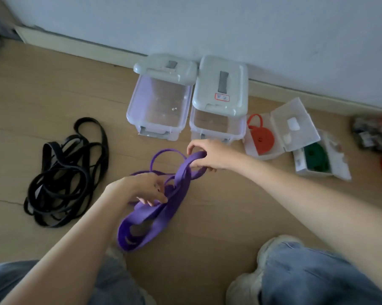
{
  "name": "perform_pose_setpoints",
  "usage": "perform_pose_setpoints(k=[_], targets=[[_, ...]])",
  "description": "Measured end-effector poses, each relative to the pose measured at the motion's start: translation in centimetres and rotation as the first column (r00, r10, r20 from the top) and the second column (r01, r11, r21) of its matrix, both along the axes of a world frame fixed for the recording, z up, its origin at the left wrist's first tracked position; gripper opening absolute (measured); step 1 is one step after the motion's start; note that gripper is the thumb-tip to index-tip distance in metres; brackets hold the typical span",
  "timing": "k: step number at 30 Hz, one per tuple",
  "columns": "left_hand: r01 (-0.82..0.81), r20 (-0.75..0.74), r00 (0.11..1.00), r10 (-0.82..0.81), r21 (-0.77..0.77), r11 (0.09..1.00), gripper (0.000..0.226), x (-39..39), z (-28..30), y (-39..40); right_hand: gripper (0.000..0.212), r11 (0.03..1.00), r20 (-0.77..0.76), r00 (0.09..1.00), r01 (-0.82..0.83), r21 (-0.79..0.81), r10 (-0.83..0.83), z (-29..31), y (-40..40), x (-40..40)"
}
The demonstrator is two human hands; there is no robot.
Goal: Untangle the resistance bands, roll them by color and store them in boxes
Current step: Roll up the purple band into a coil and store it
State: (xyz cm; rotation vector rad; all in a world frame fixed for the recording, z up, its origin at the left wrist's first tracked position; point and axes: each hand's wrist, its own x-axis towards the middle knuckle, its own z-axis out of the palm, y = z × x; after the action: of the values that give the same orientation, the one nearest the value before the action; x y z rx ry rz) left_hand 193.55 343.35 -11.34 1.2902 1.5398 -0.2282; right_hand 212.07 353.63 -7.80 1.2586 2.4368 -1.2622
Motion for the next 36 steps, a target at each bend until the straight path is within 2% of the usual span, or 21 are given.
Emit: perform_pose_setpoints(k=[3,4,6,7,8,10,11,13,15,19,21,23,25,27,29,31,32,33,34,35,36], targets=[[0.089,-0.151,0.987,-0.063,0.177,0.980,0.052,0.1,5.7,1.4,0.015,1.000,-0.150,0.989,0.002,0.025,0.002,7.4,-1.4,1.8],[0.104,-0.145,0.987,-0.074,0.212,0.972,0.068,0.5,7.8,1.5,0.015,1.000,-0.198,0.980,0.013,0.020,-0.009,9.8,-2.0,2.2],[0.031,0.089,0.995,-0.055,0.247,0.969,0.085,1.9,12.0,1.3,0.017,0.999,-0.307,0.951,0.044,0.030,-0.033,14.1,-3.3,2.8],[-0.037,0.243,0.970,-0.029,0.260,0.965,0.081,2.8,13.8,0.9,0.020,0.997,-0.364,0.930,0.066,0.042,-0.046,16.0,-3.9,3.1],[-0.103,0.365,0.931,-0.010,0.290,0.951,0.068,3.7,15.4,0.5,0.023,0.994,-0.417,0.907,0.091,0.054,-0.061,17.7,-4.6,3.3],[-0.207,0.478,0.878,-0.012,0.404,0.891,0.030,5.0,18.3,-0.2,0.024,0.987,-0.541,0.835,0.152,0.049,-0.101,20.9,-5.8,3.9],[-0.257,0.504,0.864,-0.011,0.459,0.851,0.019,5.3,19.8,-0.6,0.022,0.981,-0.609,0.782,0.192,0.032,-0.134,22.3,-6.2,4.2],[-0.372,0.585,0.811,0.000,0.515,0.772,0.017,5.4,22.6,-1.0,0.018,0.952,-0.718,0.666,0.305,0.017,-0.200,25.1,-6.6,5.3],[-0.439,0.636,0.772,0.002,0.531,0.725,0.030,5.1,25.3,-1.1,0.015,0.911,-0.775,0.581,0.411,0.016,-0.248,27.2,-6.8,6.5],[-0.404,0.588,0.808,-0.040,0.601,0.690,0.050,6.0,27.1,-1.0,0.010,0.901,-0.796,0.520,0.427,-0.072,-0.310,28.6,-7.5,8.2],[-0.386,0.568,0.820,-0.070,0.639,0.665,0.047,7.3,26.2,-0.8,0.014,0.923,-0.766,0.578,0.382,-0.049,-0.280,28.4,-7.8,8.3],[-0.370,0.619,0.777,-0.111,0.592,0.716,0.039,8.8,24.8,-0.5,0.019,0.939,-0.700,0.664,0.343,-0.030,-0.265,27.7,-8.1,7.9],[-0.381,0.687,0.720,-0.097,0.508,0.773,0.026,9.9,23.5,0.0,0.021,0.935,-0.679,0.664,0.339,-0.100,-0.314,26.9,-8.1,7.5],[-0.398,0.675,0.735,-0.061,0.502,0.768,0.016,10.3,22.4,0.7,0.023,0.920,-0.749,0.544,0.316,-0.233,-0.377,26.6,-7.6,7.4],[-0.421,0.603,0.798,-0.006,0.563,0.711,0.011,10.1,21.3,1.1,0.027,0.900,-0.827,0.370,0.277,-0.336,-0.423,26.6,-6.8,7.9],[-0.299,0.427,0.903,-0.046,0.703,0.646,0.012,9.7,20.5,1.4,0.026,0.867,-0.856,0.217,0.295,-0.401,-0.470,26.8,-5.9,8.9],[-0.220,0.331,0.941,-0.070,0.754,0.619,0.014,9.5,20.5,1.4,0.024,0.850,-0.852,0.204,0.343,-0.400,-0.483,26.9,-5.6,9.5],[-0.184,0.279,0.958,-0.072,0.785,0.592,0.015,9.3,20.9,1.5,0.024,0.835,-0.835,0.265,0.427,-0.346,-0.481,26.9,-5.3,10.1],[-0.203,0.283,0.957,-0.060,0.807,0.554,0.015,9.1,21.8,1.6,0.025,0.825,-0.782,0.414,0.523,-0.213,-0.465,26.9,-5.1,10.7],[-0.272,0.328,0.944,-0.028,0.826,0.493,0.015,8.8,22.9,1.8,0.027,0.827,-0.652,0.617,0.561,-0.027,-0.440,26.8,-4.9,11.4],[-0.365,0.395,0.919,0.014,0.836,0.410,0.013,8.4,24.1,2.0,0.030,0.843,-0.469,0.779,0.524,0.123,-0.416,26.7,-4.7,12.0]])
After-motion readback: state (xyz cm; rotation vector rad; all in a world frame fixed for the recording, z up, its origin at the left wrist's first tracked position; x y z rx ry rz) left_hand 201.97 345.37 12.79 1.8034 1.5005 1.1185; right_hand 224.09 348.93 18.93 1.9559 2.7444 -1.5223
